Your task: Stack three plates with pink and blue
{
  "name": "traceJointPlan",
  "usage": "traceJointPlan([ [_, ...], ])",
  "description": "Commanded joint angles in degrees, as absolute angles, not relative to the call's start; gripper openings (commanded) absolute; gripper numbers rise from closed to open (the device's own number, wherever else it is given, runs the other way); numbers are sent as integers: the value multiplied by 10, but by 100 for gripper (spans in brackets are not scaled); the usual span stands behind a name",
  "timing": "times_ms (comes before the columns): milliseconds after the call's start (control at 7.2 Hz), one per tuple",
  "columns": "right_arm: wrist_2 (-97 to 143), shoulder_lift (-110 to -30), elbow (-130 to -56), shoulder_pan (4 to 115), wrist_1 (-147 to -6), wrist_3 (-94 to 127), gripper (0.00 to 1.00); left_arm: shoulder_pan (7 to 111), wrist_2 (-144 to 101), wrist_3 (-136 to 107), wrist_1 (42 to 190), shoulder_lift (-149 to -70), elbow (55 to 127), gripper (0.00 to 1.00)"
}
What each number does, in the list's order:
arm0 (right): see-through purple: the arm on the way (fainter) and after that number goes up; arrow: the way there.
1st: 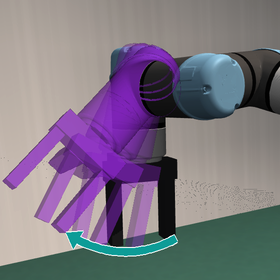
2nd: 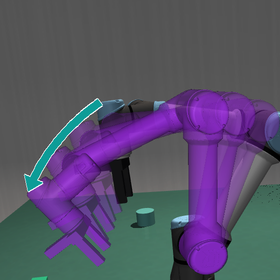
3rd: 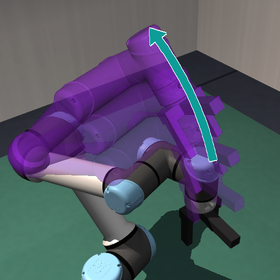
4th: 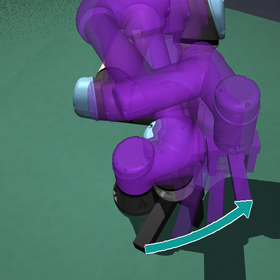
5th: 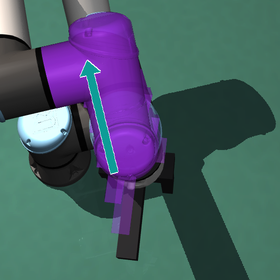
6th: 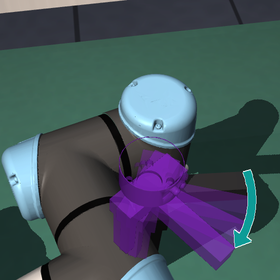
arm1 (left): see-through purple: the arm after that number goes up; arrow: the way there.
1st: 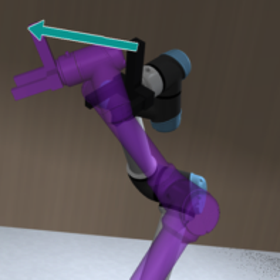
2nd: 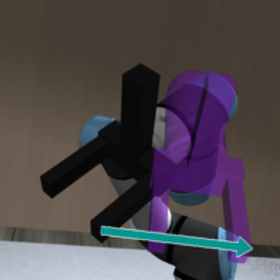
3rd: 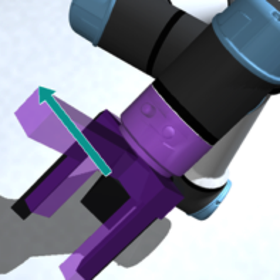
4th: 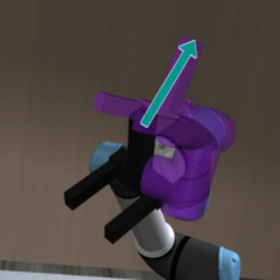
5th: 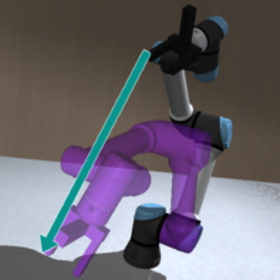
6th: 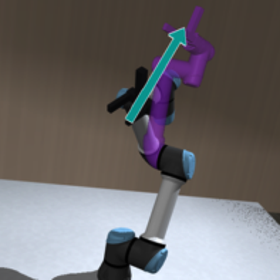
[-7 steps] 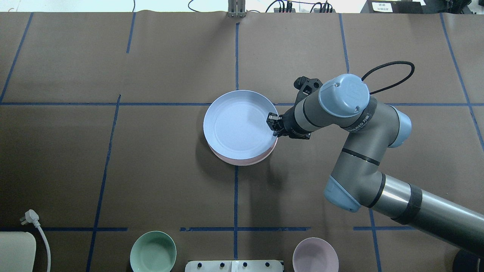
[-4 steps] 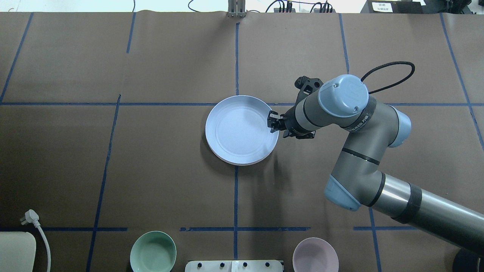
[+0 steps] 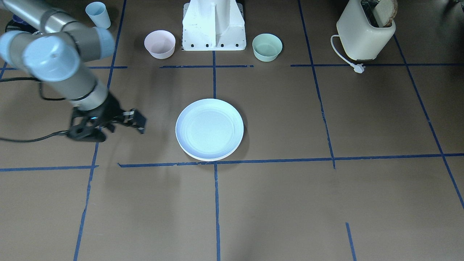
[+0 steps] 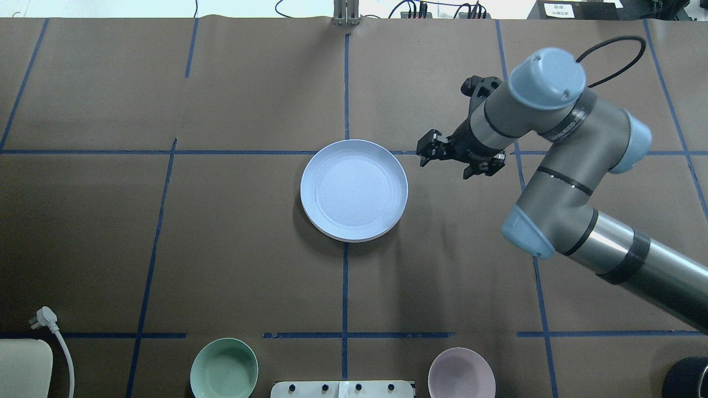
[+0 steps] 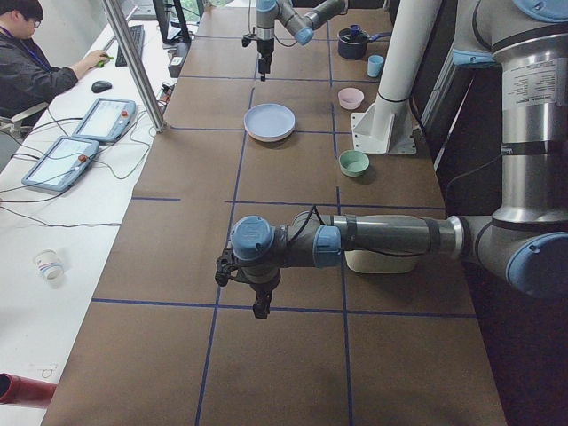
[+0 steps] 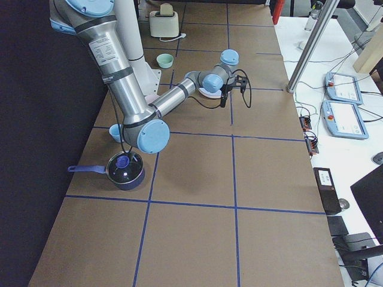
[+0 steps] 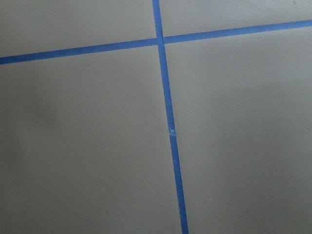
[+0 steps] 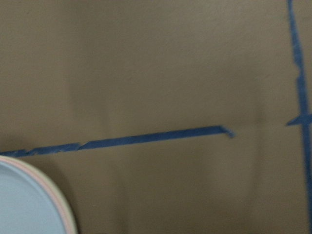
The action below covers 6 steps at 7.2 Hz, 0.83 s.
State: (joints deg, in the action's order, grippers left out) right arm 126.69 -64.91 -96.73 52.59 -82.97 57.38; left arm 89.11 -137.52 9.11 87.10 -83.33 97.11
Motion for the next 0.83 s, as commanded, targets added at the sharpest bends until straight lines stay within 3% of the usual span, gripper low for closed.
traceJointPlan([
  [0,1317,-700,-941,675,-927,263,100,890,-1371,92,873,-831,962,100],
  [417,1356,-812,-918,836,-940,-1,100,891,-1370,93,872,-832,975,100],
  [694,1351,-902,-925,878,-927,-74,100,891,-1369,93,872,-831,981,100],
])
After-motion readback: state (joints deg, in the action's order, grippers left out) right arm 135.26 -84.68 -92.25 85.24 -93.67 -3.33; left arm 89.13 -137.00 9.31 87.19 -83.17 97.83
